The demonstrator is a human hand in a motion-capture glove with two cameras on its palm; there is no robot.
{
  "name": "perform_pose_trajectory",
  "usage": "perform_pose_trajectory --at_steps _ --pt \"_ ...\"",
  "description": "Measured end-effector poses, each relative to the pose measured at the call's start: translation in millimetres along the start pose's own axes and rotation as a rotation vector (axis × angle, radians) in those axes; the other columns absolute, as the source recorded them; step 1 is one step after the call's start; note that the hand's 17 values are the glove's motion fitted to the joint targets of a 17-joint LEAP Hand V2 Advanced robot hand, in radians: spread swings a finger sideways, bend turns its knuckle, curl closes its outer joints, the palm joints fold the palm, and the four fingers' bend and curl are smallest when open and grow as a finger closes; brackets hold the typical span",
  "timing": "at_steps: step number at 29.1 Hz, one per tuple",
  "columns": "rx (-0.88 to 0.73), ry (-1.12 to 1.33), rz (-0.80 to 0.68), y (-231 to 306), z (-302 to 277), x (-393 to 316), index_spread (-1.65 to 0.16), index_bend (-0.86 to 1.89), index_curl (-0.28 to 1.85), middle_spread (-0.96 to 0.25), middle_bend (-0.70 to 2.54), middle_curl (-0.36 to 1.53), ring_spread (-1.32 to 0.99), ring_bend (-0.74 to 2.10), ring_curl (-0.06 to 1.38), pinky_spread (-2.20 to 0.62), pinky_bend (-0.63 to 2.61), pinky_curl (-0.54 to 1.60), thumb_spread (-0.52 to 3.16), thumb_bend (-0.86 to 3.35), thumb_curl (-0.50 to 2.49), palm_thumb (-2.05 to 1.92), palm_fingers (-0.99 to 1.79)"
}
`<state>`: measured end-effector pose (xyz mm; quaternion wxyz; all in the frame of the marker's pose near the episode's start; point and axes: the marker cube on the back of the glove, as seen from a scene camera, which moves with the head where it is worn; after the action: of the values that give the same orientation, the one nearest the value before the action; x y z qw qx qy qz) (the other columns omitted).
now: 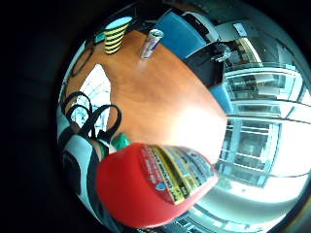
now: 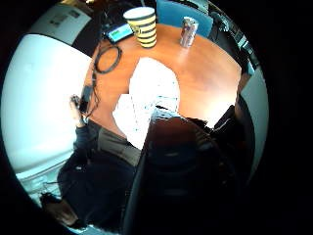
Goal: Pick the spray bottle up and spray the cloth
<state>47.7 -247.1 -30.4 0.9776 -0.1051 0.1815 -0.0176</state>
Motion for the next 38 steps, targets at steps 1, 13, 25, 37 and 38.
perform_pose_trajectory --at_steps 1,13,25,37,38 --pt "-0.02 0.032 -0.002 1 3 -3 -0.33 0.21 0.63 -0.23 0.61 0.53 -0.22 0.66 0.47 -0.28 0.39 0.38 0.3 -0.03 0.79 0.97 1.37" --pt "-0.143 0.381 -0.063 -4 39 -43 -0.33 0.21 0.63 -0.23 0.61 0.53 -0.22 0.65 0.47 -0.29 0.4 0.38 0.3 -0.03 0.8 0.96 1.37" --pt "-0.168 0.351 -0.124 -14 65 -70 -0.33 0.21 0.64 -0.23 0.61 0.52 -0.22 0.66 0.46 -0.3 0.39 0.38 0.29 -0.03 0.81 0.96 1.37" --pt "-0.086 -0.055 -0.124 -19 11 -64 -0.33 0.2 0.64 -0.23 0.61 0.52 -0.22 0.66 0.46 -0.3 0.39 0.38 0.3 -0.03 0.82 0.95 1.37" --pt "-0.079 -0.124 -0.134 -19 6 -66 -0.33 0.2 0.64 -0.23 0.61 0.52 -0.22 0.66 0.46 -0.3 0.39 0.38 0.3 -0.03 0.82 0.95 1.37"
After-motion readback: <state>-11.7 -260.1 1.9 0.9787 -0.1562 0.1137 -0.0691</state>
